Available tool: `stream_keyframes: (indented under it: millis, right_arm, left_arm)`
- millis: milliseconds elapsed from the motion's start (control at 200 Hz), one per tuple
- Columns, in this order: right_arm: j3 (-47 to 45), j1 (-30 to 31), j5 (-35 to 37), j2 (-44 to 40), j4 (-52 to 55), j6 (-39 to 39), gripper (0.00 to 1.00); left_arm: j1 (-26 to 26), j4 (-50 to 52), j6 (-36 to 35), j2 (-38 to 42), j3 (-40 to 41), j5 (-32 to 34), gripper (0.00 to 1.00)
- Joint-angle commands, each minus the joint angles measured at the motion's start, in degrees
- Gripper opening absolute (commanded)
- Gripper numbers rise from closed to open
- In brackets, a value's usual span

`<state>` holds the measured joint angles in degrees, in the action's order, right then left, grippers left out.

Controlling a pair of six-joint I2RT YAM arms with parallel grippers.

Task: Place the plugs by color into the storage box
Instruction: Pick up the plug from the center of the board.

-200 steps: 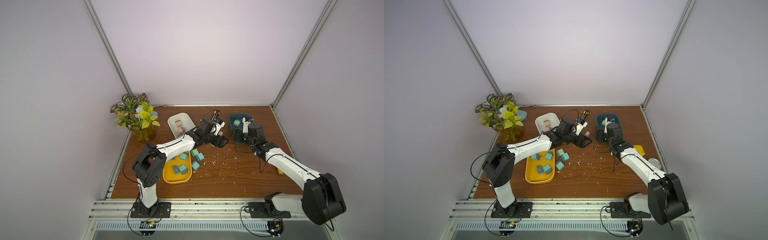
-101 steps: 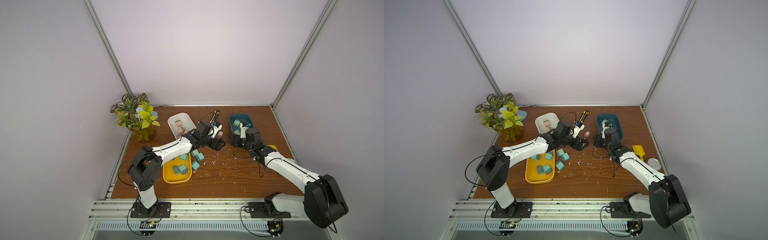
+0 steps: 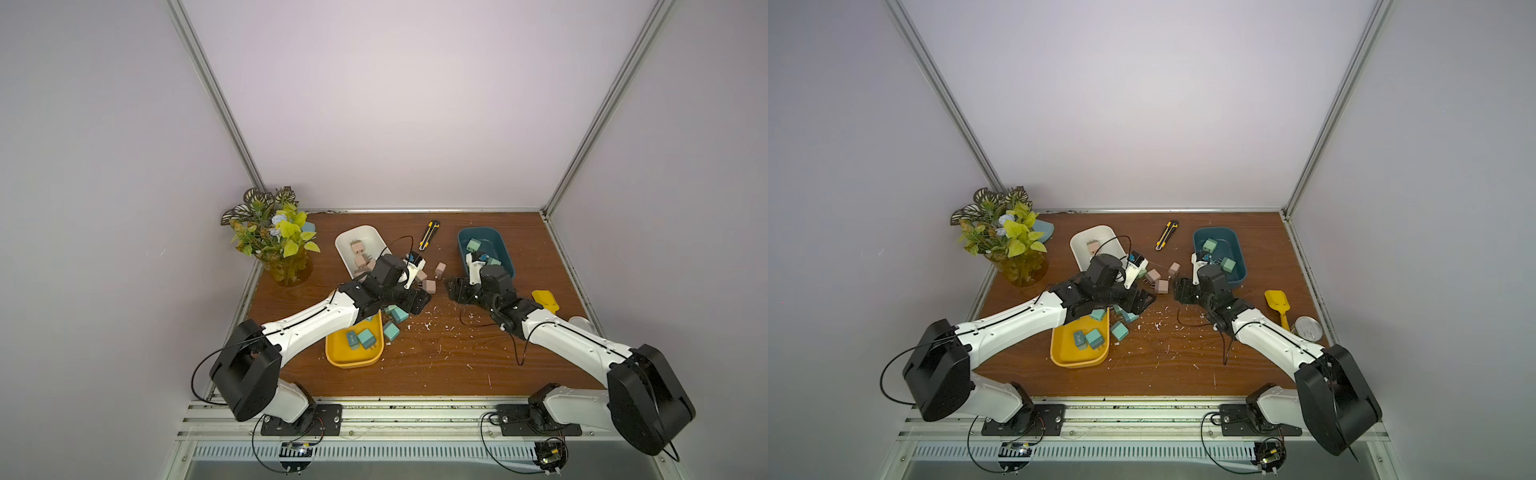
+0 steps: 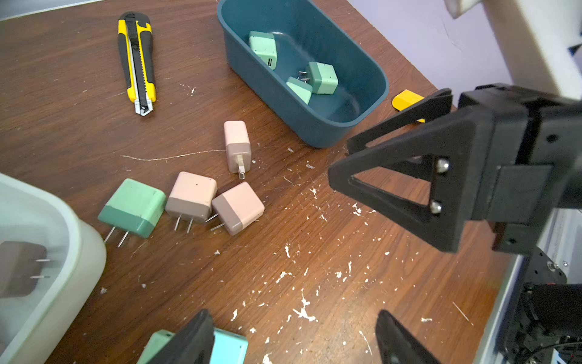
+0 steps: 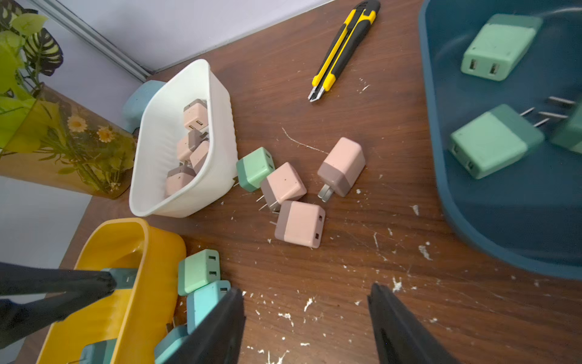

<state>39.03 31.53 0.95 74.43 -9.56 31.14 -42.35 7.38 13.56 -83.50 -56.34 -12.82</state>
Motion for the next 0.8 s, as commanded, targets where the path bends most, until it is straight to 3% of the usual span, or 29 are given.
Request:
stream_keyframes:
  millis: [0,440,796]
  right_arm:
    - [1.7,1.8,-0.7,1.2,-2.6,0.9,0.68]
    - [3.0,5.6,1.6,3.3,-0.3,0.8,0.69]
    - [3.2,7.5,2.5,5.0,0.1,1.1,0.69]
  left_arm:
    - [-0.5,0.6,0.4,2.0,2.2,1.8,0.82]
    - [-0.5,-1.7,2.9,3.0,7.6,2.5,0.82]
    - [-0.5,-2.6,3.0,-1.9,9.7,3.3,0.81]
